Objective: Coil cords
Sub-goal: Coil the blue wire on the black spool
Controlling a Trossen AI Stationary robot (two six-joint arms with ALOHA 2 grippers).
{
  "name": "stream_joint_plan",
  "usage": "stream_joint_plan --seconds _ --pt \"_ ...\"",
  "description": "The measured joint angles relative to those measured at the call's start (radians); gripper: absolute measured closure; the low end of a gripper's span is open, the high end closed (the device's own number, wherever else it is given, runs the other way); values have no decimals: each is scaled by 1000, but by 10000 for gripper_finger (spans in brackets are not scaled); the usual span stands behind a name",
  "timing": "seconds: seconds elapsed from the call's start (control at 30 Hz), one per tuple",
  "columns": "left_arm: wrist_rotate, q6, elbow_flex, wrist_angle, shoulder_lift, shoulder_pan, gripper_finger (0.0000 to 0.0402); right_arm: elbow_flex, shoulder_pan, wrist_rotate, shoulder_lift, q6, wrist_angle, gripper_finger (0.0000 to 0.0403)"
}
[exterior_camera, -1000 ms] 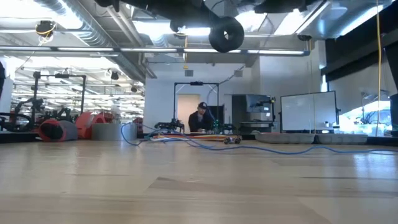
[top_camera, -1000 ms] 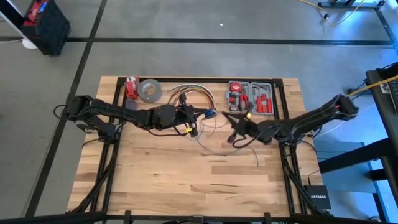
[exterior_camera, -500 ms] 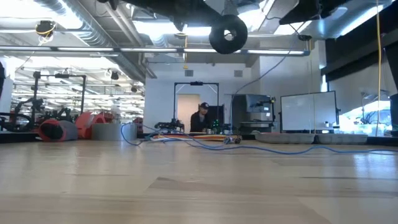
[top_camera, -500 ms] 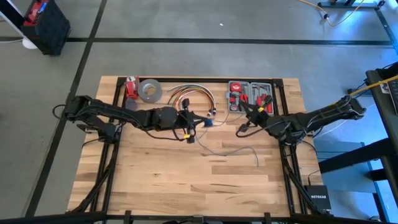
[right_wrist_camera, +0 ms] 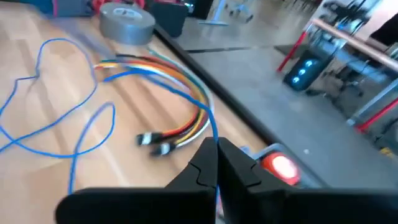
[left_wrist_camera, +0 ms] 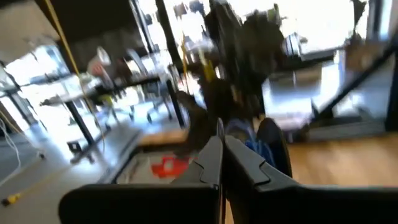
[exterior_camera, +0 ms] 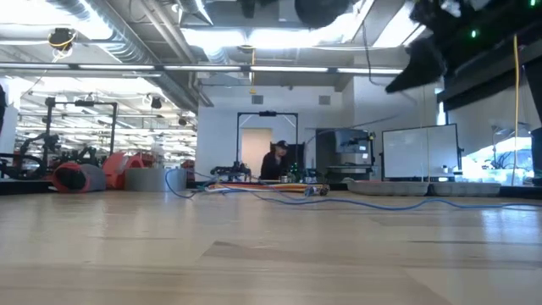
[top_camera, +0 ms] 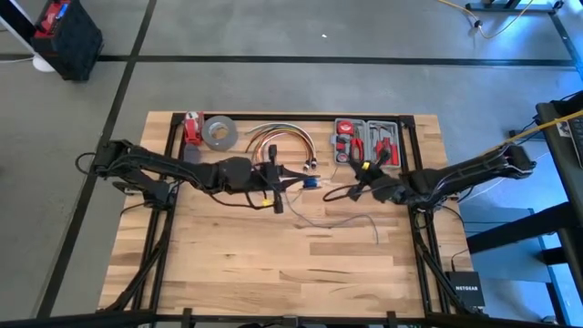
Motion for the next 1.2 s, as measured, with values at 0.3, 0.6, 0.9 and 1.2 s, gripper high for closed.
stream_joint_plan --seconds 0.3,0.6,0.9,1.2 --pt "-4 -31 1 161 12 18 401 -125 0 -145 206 -70 583 401" --pt "-4 -32 1 169 13 29 401 -91 -9 -308 496 -151 1000 393" --pt "-4 -36 0 196 14 33 401 -9 -14 -326 698 -155 1001 392" --pt "-3 -38 0 171 14 33 401 0 0 -315 668 -180 947 321"
